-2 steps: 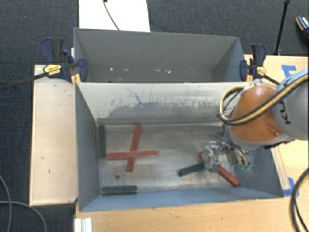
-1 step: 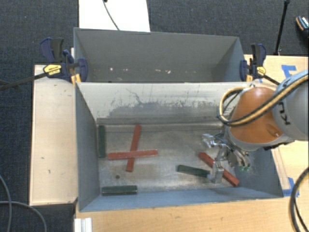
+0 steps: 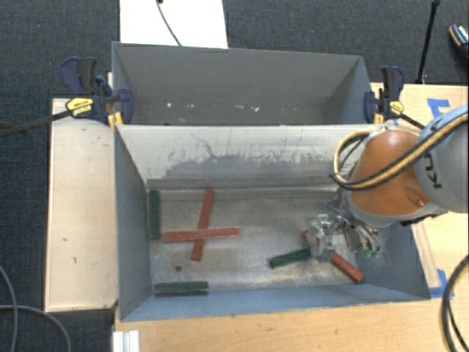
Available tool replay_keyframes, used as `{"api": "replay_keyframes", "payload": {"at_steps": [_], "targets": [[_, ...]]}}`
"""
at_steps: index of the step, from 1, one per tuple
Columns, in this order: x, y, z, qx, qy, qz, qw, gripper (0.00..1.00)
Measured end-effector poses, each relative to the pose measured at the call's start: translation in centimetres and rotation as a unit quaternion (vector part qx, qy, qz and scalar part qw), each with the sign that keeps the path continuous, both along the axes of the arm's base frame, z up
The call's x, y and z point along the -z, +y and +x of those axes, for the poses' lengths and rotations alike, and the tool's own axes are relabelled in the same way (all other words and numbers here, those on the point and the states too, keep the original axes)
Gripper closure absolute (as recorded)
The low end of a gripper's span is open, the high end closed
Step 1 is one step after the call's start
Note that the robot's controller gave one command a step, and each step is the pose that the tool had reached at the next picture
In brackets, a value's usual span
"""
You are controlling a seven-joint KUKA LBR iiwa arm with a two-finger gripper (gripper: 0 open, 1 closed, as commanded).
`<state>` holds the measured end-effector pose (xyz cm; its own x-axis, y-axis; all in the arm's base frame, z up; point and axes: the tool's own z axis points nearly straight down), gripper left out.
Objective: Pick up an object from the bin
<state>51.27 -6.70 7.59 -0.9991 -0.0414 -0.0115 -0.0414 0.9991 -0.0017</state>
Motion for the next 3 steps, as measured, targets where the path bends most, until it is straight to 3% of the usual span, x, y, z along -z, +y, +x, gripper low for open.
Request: {"api": "replay_keyframes", "payload": {"at_steps": [1,2,3], "targets": [[0.3,0.0,-0.2,-0.001,0.0034,0.0,1.0,0.0],[0.5,1.0,-0.6,0.074,0.0047,0.001,0.9972,0.0],[0.5,-1.4,1.1,-0.003,0.0035,0.001,1.0,0.0]]}}
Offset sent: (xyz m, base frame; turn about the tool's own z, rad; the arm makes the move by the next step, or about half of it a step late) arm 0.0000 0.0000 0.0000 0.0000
